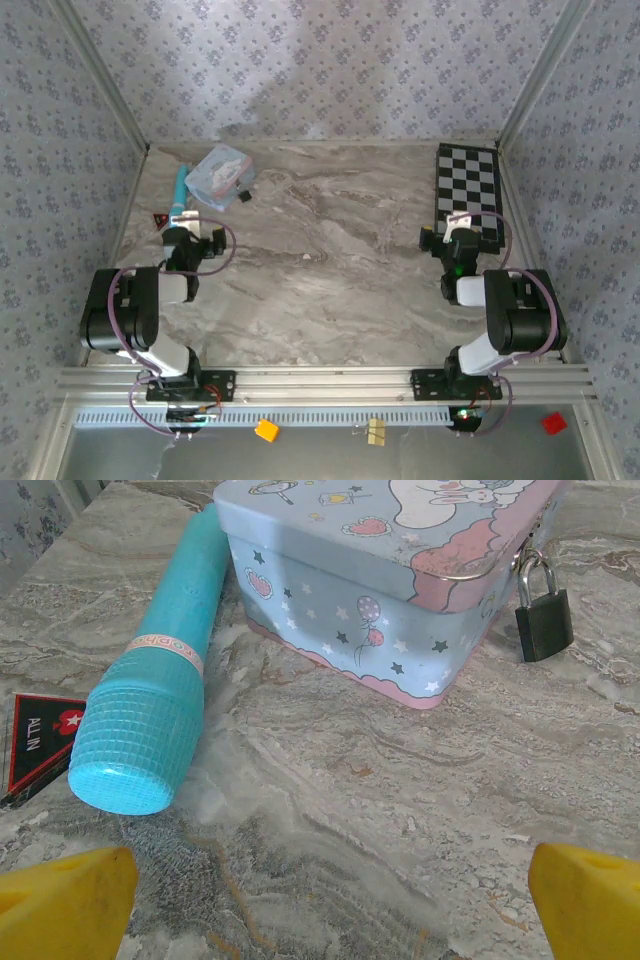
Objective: Unlock the padlock with the key
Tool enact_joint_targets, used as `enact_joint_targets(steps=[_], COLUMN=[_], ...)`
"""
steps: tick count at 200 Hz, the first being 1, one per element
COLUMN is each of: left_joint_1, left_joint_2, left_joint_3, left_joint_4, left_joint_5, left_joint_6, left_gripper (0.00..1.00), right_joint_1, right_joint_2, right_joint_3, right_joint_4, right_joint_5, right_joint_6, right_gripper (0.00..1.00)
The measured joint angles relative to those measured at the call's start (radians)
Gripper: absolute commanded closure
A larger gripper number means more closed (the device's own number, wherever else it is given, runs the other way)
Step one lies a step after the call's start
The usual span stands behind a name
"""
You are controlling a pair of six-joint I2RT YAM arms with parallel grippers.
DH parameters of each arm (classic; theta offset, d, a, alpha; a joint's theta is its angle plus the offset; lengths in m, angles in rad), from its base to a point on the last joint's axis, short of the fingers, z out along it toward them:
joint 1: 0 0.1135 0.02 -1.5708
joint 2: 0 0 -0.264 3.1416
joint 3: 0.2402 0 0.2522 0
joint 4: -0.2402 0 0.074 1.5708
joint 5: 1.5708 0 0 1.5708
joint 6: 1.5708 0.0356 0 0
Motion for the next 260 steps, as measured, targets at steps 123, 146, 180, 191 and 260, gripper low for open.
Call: enact_joint_targets(steps=[123, 146, 180, 191, 260], left_joint_1=[0.0, 0.0, 0.0, 0.0, -0.069], left_joint_2=[0.0, 0.0, 0.0, 0.0, -0.103], left_joint_3=[0.0, 0.0, 0.0, 0.0, 0.016], left_joint_4=[0.0, 0.0, 0.0, 0.0, -0.134], left_joint_5=[0.0, 0.0, 0.0, 0.0, -0.037], left_joint_6=[0.0, 0.0, 0.0, 0.0, 0.028], left_gripper=[0.0, 0.0, 0.0, 0.0, 0.0], right_joint_1=[0.0, 0.0, 0.0, 0.0, 0.031], right_joint_2=[0.0, 0.0, 0.0, 0.0, -0.079], right_joint_3=[0.0, 0.0, 0.0, 0.0, -0.021], right_joint_4=[0.0, 0.0, 0.0, 0.0, -0.025], right_joint_5=[0.0, 0.0, 0.0, -0.002, -0.028], right_joint_6=[0.0, 0.0, 0.0, 0.0, -0.039], right_gripper=[0.01, 0.01, 0.01, 0.01, 0.01])
